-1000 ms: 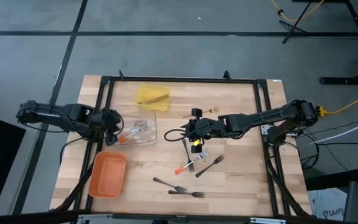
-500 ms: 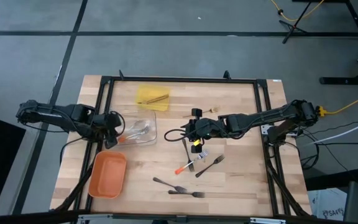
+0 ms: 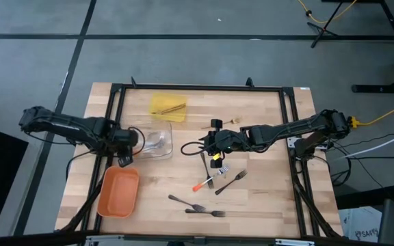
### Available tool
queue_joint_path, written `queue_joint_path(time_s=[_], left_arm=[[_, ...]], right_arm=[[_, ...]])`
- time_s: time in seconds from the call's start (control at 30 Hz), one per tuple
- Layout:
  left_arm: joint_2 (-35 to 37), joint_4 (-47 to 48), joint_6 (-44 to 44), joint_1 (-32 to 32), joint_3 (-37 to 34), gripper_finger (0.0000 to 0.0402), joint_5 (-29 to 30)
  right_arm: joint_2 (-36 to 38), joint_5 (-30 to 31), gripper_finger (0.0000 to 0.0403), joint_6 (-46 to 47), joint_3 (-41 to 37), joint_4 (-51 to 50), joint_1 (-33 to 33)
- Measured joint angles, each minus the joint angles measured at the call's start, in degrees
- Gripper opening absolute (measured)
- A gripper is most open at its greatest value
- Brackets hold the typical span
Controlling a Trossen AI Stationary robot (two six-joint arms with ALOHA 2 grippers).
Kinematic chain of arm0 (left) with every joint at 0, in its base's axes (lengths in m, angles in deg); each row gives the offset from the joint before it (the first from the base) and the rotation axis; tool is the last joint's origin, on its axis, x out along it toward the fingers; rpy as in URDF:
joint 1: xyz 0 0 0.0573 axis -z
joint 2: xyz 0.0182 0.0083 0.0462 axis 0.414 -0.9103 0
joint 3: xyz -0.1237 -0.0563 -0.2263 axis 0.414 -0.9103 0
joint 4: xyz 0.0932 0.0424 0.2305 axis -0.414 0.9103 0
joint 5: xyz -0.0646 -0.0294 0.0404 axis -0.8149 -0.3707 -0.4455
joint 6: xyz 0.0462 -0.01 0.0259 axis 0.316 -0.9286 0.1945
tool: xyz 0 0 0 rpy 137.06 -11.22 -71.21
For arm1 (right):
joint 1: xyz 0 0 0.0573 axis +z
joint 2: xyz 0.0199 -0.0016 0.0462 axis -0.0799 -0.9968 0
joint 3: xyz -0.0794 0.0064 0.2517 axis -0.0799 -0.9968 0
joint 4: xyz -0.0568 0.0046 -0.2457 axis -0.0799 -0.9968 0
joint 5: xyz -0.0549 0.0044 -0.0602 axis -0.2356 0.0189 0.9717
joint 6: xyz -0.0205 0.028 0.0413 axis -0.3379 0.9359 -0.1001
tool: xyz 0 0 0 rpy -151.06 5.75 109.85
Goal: Sort silverware by color (type)
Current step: Put the orange fork into the transparent bin, then put the black fork into the orange bin
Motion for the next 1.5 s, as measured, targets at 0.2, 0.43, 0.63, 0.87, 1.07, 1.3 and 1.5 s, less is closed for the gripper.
queue_joint_path(time_s=[0.2, 0.43, 0.63, 0.87, 1.07, 1.3, 1.5], left_arm=[[-4.0, 0.0, 0.0, 0.0, 0.0, 0.0009, -1.4], [-7.1, 0.0, 0.0, 0.0, 0.0, 0.0009, -1.4], [-8.2, 0.0, 0.0, 0.0, 0.0, 0.0017, -1.4], [-8.3, -0.6, -0.2, 0.0, 0.0, 0.0051, -1.4], [-8.3, -0.8, -0.2, 0.0, 0.0, 0.0059, -1.4], [-8.3, -0.8, -0.2, 0.0, 0.0, 0.006, -1.4], [-8.3, -0.8, -0.2, 0.0, 0.0, 0.006, -1.4]], right_arm=[[0.0, 0.0, 0.0117, 0.0, 0.0, 0.0, 0.0], [0.0, 0.0, 0.0117, 0.0, 0.0, 0.0, 0.0], [0.0, -0.1, 0.0117, 0.0, 0.0, 0.0, 0.0], [0.0, -0.1, 0.0117, 0.0, 0.0, -0.9, 0.0], [0.0, -0.2, 0.0117, 0.2, 0.0, -4.4, 0.0], [0.0, -4.8, 0.0117, 3.5, 0.0, -8.5, 0.0], [0.0, -8.1, 0.0117, 5.3, 0.0, -11.0, 0.1]])
